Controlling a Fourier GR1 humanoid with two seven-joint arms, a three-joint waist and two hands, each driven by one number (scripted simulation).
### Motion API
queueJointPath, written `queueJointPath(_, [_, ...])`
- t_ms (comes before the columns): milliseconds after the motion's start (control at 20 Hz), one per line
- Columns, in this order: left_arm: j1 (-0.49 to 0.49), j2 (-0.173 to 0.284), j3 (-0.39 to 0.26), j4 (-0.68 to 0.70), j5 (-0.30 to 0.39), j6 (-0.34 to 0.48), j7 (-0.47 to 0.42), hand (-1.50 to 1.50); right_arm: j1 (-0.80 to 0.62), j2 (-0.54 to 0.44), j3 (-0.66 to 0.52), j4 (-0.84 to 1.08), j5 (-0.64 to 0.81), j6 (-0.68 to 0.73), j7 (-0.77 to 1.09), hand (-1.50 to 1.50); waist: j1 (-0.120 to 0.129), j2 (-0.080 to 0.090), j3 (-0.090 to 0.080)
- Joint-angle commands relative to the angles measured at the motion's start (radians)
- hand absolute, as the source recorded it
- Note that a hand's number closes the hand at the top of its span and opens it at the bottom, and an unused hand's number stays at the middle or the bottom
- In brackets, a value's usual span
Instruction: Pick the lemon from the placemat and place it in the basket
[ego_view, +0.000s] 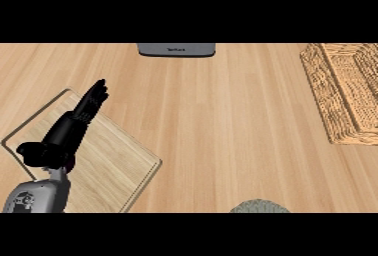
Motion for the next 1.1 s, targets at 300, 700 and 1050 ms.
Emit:
queueJointPath(300, [-0.027, -0.027, -0.022, 0.017, -0.026, 0.022, 0.006, 0.0, -0.267, -0.04, 0.009, 0.554, 0.14, -0.081, -0.223, 1.5, -0.001, 0.002, 0.001])
queueJointPath(700, [-0.062, -0.002, 0.024, 0.036, 0.001, 0.01, 0.021, 0.0, -0.381, -0.108, 0.032, 0.91, 0.199, -0.028, -0.43, 1.5, -0.007, 0.001, 0.001])
queueJointPath(1050, [0.012, -0.022, -0.004, -0.074, 0.005, 0.007, 0.063, 0.0, -0.455, -0.105, -0.004, 1.205, 0.255, -0.151, -0.691, 1.5, 0.004, 0.002, 0.002])
